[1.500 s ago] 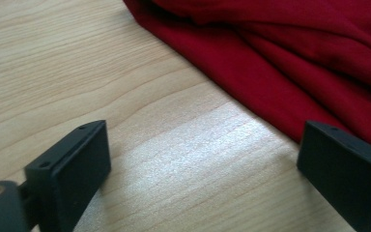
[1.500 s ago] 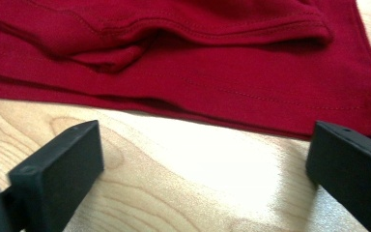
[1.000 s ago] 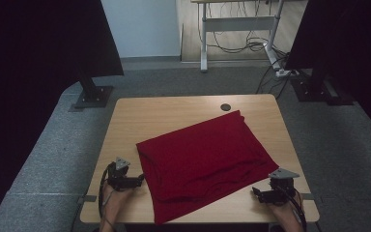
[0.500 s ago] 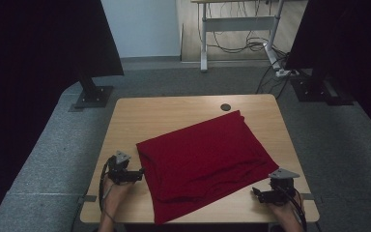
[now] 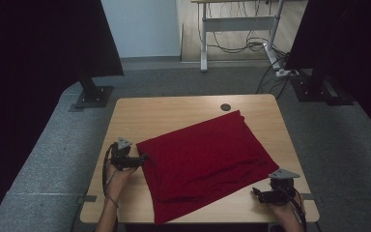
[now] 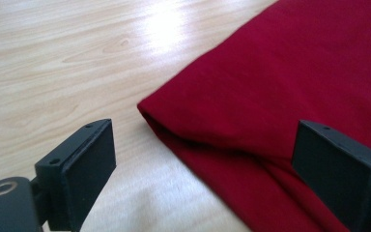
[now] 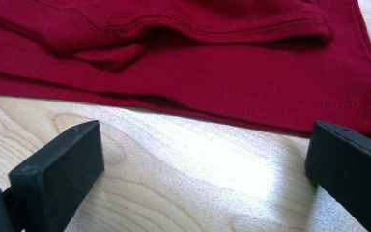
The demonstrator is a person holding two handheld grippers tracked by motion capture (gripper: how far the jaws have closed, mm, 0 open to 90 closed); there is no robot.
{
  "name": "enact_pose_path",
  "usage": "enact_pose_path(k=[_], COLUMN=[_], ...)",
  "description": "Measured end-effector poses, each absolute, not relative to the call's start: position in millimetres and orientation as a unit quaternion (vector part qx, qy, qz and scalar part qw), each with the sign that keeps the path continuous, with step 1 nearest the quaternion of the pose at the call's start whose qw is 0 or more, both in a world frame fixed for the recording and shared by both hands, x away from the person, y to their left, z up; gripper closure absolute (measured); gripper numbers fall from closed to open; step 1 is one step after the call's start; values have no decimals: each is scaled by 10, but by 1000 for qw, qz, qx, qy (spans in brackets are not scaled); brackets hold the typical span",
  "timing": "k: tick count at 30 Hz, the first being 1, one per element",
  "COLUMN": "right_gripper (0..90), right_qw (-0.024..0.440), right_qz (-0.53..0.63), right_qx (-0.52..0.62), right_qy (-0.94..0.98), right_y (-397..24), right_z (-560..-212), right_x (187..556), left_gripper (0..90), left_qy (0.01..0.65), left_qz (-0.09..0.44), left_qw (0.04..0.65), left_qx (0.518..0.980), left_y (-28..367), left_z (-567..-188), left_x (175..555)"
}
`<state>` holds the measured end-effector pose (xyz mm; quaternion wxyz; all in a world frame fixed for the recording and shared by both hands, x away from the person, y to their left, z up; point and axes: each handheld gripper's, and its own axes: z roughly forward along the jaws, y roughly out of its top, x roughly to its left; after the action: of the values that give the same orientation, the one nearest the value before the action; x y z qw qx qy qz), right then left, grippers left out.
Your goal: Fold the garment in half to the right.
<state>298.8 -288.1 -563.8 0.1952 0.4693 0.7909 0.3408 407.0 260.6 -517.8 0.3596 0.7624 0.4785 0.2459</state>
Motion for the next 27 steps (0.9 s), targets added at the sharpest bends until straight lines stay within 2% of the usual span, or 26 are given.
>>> enact_pose_path(k=[12, 16, 20, 27], right_gripper=[4, 5, 5, 5], right_qw=[196, 197, 197, 197], right_qz=[340, 340, 340, 340], right_qx=[473, 473, 474, 475], right_qy=[789, 788, 788, 787], right_y=[-2878, -2878, -2877, -2877], right_z=[-5637, -5637, -5637, -5636], right_x=[2977, 2976, 2976, 2978], left_gripper=[89, 89, 107, 110], left_qy=[510, 512, 516, 527], left_qz=[248, 250, 246, 232], left_qw=[364, 359, 326, 334], left_qx=[739, 739, 753, 747], left_y=[2608, 2604, 2582, 2611], left_z=[-5347, -5372, -5507, -5531], left_x=[4444, 4470, 4551, 4565])
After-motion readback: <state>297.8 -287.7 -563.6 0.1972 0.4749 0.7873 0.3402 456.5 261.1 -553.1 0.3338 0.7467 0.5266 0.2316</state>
